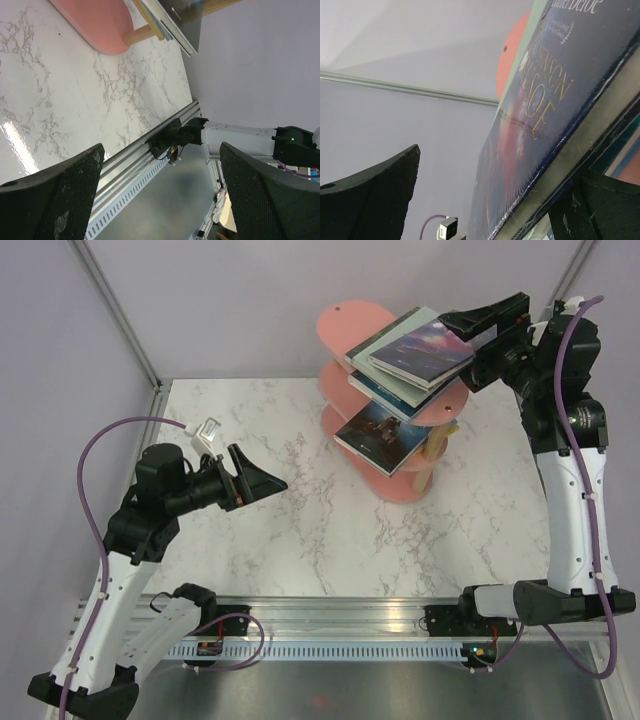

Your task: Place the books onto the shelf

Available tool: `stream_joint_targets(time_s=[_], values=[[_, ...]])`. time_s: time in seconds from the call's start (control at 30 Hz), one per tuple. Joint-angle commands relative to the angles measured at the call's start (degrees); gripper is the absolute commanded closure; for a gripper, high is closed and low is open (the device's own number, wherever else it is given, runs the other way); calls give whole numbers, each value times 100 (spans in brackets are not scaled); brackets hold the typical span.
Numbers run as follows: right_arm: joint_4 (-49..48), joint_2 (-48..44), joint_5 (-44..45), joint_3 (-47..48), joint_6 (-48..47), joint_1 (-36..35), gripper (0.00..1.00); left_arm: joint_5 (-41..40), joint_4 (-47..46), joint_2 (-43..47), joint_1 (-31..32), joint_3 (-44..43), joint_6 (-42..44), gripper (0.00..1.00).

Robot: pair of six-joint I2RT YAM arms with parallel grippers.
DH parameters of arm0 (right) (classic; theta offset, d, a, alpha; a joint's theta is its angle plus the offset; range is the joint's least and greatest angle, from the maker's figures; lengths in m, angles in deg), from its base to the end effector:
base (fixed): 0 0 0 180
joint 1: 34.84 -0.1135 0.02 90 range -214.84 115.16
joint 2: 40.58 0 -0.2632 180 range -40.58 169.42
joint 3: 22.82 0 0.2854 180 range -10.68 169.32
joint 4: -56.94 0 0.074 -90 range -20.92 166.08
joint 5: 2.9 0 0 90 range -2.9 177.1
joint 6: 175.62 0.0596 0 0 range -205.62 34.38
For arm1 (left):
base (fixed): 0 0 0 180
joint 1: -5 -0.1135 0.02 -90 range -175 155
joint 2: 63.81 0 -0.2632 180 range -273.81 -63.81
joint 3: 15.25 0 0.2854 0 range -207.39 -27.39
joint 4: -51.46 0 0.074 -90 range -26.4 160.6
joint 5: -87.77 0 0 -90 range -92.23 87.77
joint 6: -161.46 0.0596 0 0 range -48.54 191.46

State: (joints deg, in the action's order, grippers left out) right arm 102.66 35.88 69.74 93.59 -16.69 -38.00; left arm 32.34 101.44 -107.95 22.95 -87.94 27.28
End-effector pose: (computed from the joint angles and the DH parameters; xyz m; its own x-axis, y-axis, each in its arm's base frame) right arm 0.3059 0.0347 0.5395 -0.3618 0.8720 -0.3297 -0.0318 0.3419 0.9392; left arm 0.1764 -0.0927 0.3882 -0.7763 -0.3517 -0.5231 0.3001 0.5235 -0.7974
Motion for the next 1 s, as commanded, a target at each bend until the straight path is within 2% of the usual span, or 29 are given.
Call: stream_joint_targets(time_s=[0.0,0.2,0.37,0.77,0.8,0.9,0.93,0.97], values=[[929,271,-285,752,-668,52,2,-20,39,-24,-38,9,261,2],[2072,650,-460,1446,-1266,114,3,-20,39,-139,-38,-18,287,2],[3012,975,-575,1974,-1689,254,8,-3,39,-218,-47,-35,296,2],[3770,958,-707,2282,-2190,588,13,24,39,-446,-47,-158,340,3],[3761,940,-707,2282,-2190,588,16,15,47,-472,-55,-158,340,3],[3752,940,-716,2378,-2155,623,33,32,39,-543,-47,-202,349,3],[3752,940,-733,2440,-2138,632,46,24,56,-552,-47,-202,358,3],[3761,940,-751,2484,-2103,641,54,15,39,-552,-47,-202,375,3]])
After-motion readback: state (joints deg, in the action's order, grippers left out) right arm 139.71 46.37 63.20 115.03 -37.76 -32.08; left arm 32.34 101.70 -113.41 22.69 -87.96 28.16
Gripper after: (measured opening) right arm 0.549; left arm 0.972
